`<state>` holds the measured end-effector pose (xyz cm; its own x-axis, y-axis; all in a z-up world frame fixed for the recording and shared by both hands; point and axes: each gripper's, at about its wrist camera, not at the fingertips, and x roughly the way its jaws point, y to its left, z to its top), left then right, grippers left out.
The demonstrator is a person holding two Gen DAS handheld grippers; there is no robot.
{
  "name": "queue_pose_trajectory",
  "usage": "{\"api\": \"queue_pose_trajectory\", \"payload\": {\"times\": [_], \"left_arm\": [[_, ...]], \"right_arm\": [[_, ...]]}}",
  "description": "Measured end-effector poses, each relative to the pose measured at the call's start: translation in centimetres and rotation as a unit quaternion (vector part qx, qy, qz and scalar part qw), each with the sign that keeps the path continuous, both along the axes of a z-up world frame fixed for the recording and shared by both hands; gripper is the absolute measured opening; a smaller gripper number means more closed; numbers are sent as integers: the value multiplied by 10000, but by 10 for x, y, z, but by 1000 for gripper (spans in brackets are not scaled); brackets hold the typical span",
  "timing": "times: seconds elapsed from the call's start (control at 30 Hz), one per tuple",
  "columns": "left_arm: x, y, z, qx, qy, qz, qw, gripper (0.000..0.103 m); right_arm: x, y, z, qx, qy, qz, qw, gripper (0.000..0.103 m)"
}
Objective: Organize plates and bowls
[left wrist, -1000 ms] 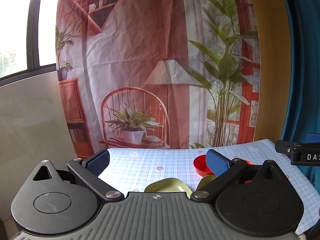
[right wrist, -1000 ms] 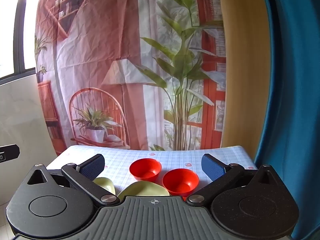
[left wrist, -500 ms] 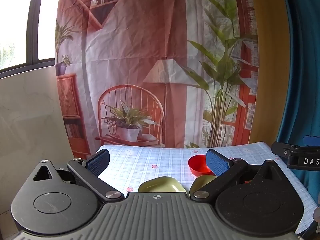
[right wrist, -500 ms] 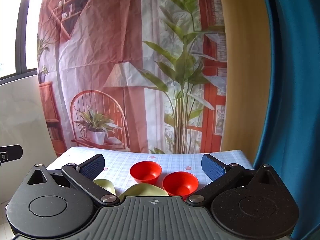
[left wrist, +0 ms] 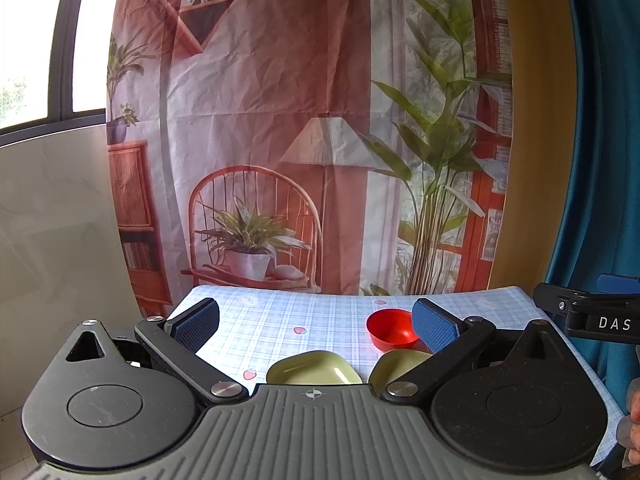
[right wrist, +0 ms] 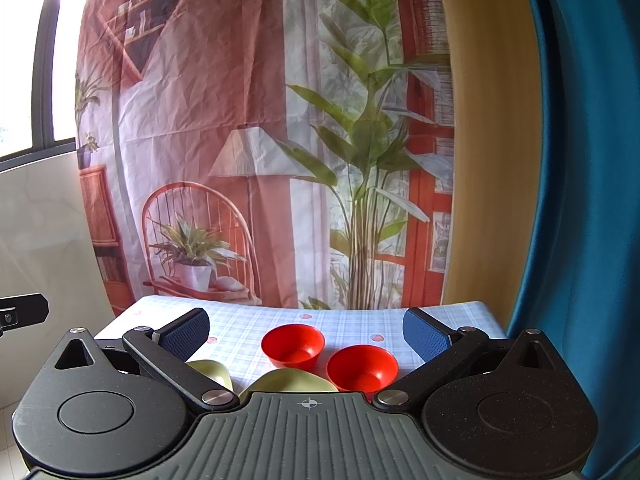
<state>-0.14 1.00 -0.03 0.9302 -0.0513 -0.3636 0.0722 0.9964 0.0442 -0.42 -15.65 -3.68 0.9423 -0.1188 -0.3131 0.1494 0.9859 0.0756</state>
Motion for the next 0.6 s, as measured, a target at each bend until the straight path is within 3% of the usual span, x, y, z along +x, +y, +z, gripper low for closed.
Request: {"api": "queue_pose_trajectory", "payload": {"times": [0.6], "left_arm": [[0,0,0,-47,16,27,10000,103]], "right_arm": [[0,-2,1,13,-9,16,10000,103]]}}
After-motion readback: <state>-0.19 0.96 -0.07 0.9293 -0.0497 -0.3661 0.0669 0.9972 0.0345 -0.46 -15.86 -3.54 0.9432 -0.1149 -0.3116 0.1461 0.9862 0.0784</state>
